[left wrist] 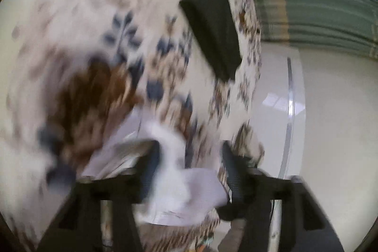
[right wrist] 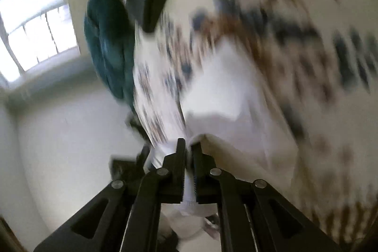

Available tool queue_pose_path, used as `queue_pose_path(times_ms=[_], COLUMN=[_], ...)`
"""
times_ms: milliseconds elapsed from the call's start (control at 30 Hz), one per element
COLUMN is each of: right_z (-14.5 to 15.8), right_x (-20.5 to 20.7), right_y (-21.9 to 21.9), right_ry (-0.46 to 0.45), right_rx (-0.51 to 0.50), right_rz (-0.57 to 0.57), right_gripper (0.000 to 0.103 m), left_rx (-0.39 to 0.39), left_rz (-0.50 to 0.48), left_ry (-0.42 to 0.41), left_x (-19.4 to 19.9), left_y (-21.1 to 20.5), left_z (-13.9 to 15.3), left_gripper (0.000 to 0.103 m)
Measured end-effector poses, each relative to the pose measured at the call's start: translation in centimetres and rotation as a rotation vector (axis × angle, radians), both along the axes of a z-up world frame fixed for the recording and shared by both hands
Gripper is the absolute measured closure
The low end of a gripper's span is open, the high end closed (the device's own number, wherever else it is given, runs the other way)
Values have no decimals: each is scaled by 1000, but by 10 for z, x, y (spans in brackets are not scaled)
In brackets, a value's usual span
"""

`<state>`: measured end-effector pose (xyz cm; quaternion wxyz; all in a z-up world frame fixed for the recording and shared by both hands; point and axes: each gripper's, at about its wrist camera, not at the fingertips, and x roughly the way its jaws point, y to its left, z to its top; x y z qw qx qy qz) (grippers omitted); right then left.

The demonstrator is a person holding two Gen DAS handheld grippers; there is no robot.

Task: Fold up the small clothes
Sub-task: 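Grasp the folded T-shirt edge with the left gripper and fold it over again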

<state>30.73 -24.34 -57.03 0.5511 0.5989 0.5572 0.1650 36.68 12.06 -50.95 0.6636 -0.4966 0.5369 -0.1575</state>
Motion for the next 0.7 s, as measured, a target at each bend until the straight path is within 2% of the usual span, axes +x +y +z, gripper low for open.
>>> queue_pose_path(times_ms=[67,167,233,300,367,433,467,533,567,600,633,700], right_z=[-3,9,14,17,13,10,7,-1,-4,-4,-5,-6], right_x=[19,22,21,10,-9,-10,-9,2,22,22,40,76], right_y=[-9,-31,-28,-26,-20,10,27,67,88,88,94,92], right_ry=[-6,-60,-65,-57,-46,-39,-38,-56,-78,-78,-101,-128], right_rx=[17,-23,-92,-183,-285,-389,-420,-459,-487,-487,-495,-493], right_rz=[-77,-76,-16,80,262,443,528,676,703,703,664,538], right_gripper=[76,72,69,69,69,69,69,69,69,69,69,69], left_rx=[-14,103,239,337,420,464,480,464,456,454,453,444], left_rz=[17,-38,-104,-183,-289,-359,-389,-382,-373,-353,-337,-320], left_ry=[-40,-70,-55,-33,24,70,88,112,115,113,101,83], left_x=[8,0,-16,-33,-55,-68,-71,-70,-68,-63,-57,-45], left_y=[6,8,7,2,-7,-17,-23,-25,-24,-23,-21,-20], left_z=[5,15,15,9,-6,-20,-28,-34,-35,-34,-31,-28], left_gripper=[48,48,48,48,48,48,48,48,48,48,48,48])
